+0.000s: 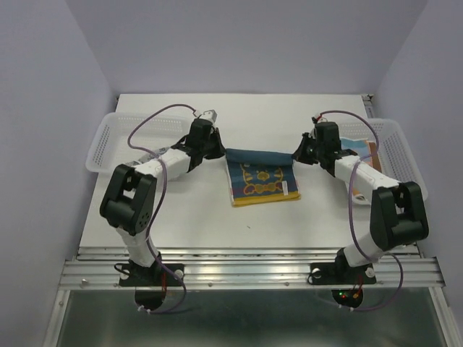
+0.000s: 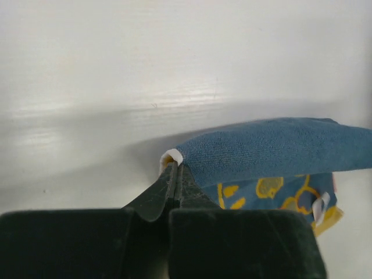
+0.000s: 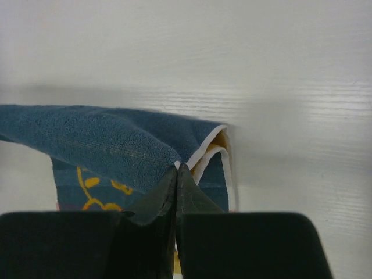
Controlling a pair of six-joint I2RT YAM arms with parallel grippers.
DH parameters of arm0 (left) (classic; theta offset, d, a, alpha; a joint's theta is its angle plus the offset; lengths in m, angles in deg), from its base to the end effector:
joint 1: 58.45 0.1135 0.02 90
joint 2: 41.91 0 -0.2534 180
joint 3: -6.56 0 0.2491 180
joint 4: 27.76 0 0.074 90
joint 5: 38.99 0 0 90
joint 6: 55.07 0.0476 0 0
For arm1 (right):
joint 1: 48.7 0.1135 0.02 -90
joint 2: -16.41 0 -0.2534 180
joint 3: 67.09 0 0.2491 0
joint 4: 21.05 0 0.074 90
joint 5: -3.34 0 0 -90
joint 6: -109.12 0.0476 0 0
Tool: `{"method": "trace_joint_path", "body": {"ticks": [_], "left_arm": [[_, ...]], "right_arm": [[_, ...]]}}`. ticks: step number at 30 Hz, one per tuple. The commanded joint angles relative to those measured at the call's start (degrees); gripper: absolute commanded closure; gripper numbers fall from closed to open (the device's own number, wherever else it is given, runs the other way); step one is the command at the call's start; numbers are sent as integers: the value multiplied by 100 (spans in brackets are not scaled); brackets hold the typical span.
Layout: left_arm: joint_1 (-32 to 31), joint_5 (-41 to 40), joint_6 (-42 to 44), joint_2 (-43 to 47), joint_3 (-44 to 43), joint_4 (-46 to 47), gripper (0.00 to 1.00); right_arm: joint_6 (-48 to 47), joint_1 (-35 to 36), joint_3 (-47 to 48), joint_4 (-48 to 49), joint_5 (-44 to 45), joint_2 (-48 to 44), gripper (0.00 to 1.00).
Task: Fold and stack the towels
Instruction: Fold the towel
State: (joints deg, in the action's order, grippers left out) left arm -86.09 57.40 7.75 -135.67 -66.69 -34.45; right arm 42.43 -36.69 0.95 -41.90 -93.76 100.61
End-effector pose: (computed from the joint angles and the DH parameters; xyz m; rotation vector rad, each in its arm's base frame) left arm 0.3322 -0.1800 0.2236 0.0806 2.1165 -0.6997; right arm 0.3220 0.0745 0.2233 0.1524 2.2478 0.4737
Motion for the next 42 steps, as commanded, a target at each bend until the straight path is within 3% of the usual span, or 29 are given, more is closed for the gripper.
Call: {"method": "trace_joint_path", "body": {"ticks": [1, 9, 17, 25, 33, 42], "left_arm": [[136, 151, 538, -694, -1020, -65, 100], [136, 520, 468, -496, -574, 206, 100], [57, 1004, 64, 515, 928, 1050, 100], [-302, 996, -375, 1402, 2053, 1534, 100], [-506, 670, -525, 1755, 2485, 1534, 100], [-541, 653, -613, 1668, 2775, 1569, 100]], "right_arm": [[-336, -23, 706, 630, 410, 464, 99], [-362, -15, 531, 841, 296, 642, 99], [-169, -15, -66, 709, 226, -114, 99], [-38, -15, -585, 120, 129, -668, 99], [121, -15, -1297, 50, 121, -1292, 99], [262, -15, -1745, 155, 94, -1301, 99]]}}
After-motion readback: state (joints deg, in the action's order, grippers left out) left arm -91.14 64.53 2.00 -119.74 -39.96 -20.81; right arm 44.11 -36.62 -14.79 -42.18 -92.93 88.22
